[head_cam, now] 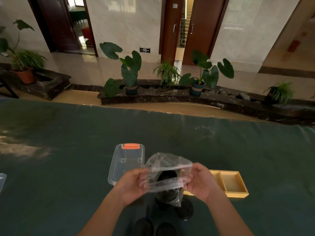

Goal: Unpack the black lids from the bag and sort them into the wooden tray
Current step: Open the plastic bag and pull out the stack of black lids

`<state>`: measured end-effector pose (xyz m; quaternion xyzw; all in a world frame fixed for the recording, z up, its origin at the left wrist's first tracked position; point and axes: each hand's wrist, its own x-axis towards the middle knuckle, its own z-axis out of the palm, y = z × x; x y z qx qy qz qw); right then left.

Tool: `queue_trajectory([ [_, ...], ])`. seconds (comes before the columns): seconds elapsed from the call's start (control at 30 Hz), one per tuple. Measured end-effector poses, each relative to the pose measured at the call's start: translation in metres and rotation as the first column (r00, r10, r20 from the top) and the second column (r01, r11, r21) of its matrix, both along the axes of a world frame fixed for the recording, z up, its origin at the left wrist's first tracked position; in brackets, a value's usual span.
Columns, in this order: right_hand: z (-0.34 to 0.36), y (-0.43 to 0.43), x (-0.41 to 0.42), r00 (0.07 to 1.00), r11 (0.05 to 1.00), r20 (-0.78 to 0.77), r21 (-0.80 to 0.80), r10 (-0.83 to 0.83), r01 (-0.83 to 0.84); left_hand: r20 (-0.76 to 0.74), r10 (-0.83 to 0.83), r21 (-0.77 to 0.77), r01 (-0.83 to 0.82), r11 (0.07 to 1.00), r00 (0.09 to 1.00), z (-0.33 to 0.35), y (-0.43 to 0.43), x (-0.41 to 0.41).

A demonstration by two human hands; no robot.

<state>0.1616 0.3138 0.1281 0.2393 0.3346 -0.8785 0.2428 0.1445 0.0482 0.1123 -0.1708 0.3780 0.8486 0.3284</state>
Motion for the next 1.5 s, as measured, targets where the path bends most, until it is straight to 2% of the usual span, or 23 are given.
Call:
queue_trajectory([
  [0.07,0.006,0.003,0.003,0.996,0.995,-0.016,0.05,0.084,-0.083,-0.09,-0.121,-0.095,0.112,0.989,0.989,-0.006,-0.004,-0.002],
  [0.13,0.01,0.005,0.003,0.982,0.973,-0.046,0.151,0.182,-0.174,-0.14,-0.165,-0.164,0.141,0.976,0.976,-0.01,-0.003,-0.004],
  [0.2,0.01,0.004,0.002,0.967,0.942,-0.067,0.252,0.246,-0.222,-0.147,-0.169,-0.144,0.148,0.978,0.975,-0.009,0.002,-0.006],
  [0.23,0.008,0.003,0.0,0.973,0.94,-0.049,0.271,0.227,-0.206,-0.144,-0.166,-0.108,0.152,0.983,0.976,-0.008,0.003,-0.007],
  [0.33,-0.005,0.009,-0.005,0.997,0.983,0.028,0.167,0.074,-0.078,-0.086,-0.152,0.047,0.156,0.987,0.985,-0.005,0.007,-0.009],
  [0.47,-0.015,0.016,-0.001,0.996,0.999,0.082,0.01,0.031,-0.032,0.172,-0.048,0.243,0.005,0.97,0.984,-0.013,0.006,-0.012],
  [0.57,-0.017,0.014,0.005,0.992,0.999,0.125,-0.031,-0.017,0.021,0.218,-0.015,0.338,-0.061,0.939,0.976,-0.024,0.006,-0.01],
  [0.67,-0.013,0.005,0.008,0.988,0.991,0.106,-0.067,-0.108,0.116,0.204,-0.01,0.452,-0.085,0.888,0.979,-0.022,0.015,-0.006],
  [0.83,-0.01,-0.006,0.007,0.975,0.956,0.106,-0.199,-0.197,0.215,0.223,0.083,0.29,-0.148,0.945,0.971,-0.038,0.017,-0.01],
  [0.9,-0.018,-0.005,0.005,0.976,0.951,0.097,-0.225,-0.194,0.211,0.175,0.063,0.206,-0.099,0.974,0.982,-0.03,0.014,-0.01],
  [1.03,-0.02,-0.002,0.002,0.99,0.981,0.027,-0.134,-0.136,0.138,0.017,0.003,-0.069,-0.002,0.998,1.0,-0.011,0.014,-0.009],
  [1.1,-0.011,-0.004,0.002,0.993,0.993,-0.03,-0.039,-0.11,0.109,-0.057,0.027,-0.211,-0.038,0.977,0.998,-0.012,0.016,-0.013],
  [1.2,-0.004,-0.011,-0.002,0.991,0.996,-0.118,0.056,-0.061,0.068,-0.127,0.021,-0.467,-0.078,0.881,0.992,-0.007,0.028,-0.022],
  [1.27,-0.009,-0.012,-0.01,0.987,0.999,-0.156,0.032,-0.031,0.036,-0.12,0.005,-0.556,-0.071,0.828,0.993,-0.01,0.039,-0.033],
  [1.37,-0.026,-0.008,-0.024,0.985,0.983,-0.11,-0.141,-0.135,0.119,-0.049,0.055,-0.55,-0.073,0.832,0.997,-0.021,0.051,-0.053],
  [1.5,-0.053,0.0,-0.034,0.97,0.959,-0.029,-0.157,-0.242,0.234,0.135,0.094,-0.375,-0.037,0.926,0.986,-0.02,0.061,-0.068],
])
